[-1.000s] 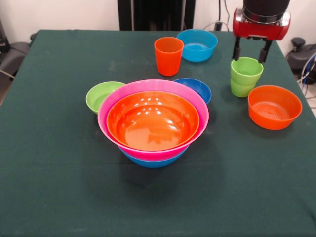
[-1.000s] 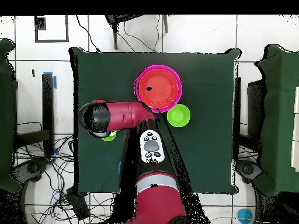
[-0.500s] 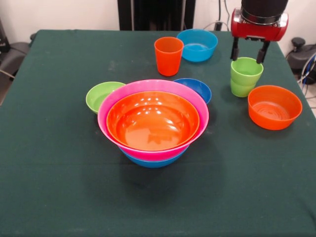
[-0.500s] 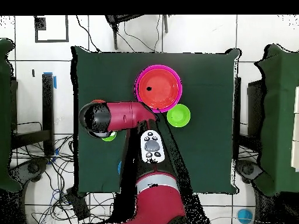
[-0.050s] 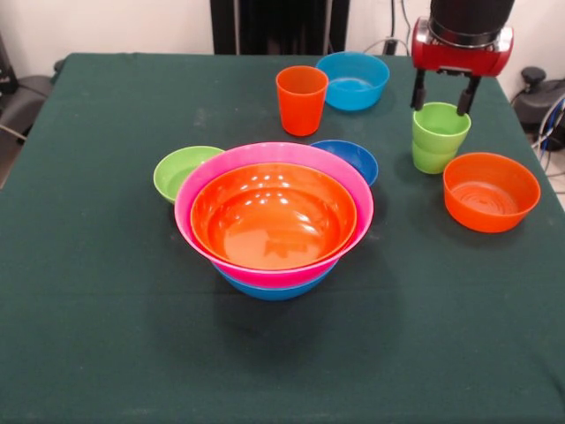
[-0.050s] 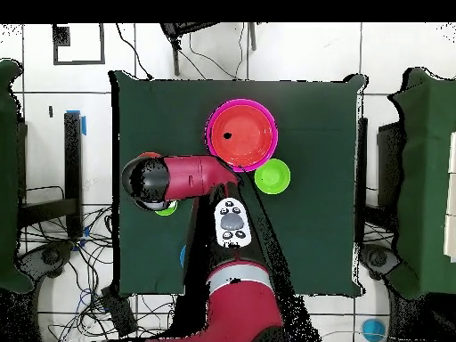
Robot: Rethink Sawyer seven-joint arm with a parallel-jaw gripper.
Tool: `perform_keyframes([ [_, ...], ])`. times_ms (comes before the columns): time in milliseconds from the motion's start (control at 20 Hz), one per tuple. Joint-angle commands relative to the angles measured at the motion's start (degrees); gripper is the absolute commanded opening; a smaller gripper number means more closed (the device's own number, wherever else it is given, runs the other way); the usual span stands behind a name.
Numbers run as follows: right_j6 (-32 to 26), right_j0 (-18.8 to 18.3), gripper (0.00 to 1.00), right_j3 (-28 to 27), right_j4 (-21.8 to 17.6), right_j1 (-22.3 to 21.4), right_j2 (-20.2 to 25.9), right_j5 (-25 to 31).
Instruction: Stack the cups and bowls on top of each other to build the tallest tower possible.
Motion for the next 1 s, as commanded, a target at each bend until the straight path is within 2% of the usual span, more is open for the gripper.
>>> perform_keyframes([
  [50,4.67,1.15,1.0,-1.66,-2.31,5.95,0.79,-6.38],
  [550,3.62,1.43,1.0,-1.58,-2.63,6.98,-0.1,-8.44],
  [1000,1.54,0.26,1.0,-1.02,-1.92,4.9,0.73,-5.19],
])
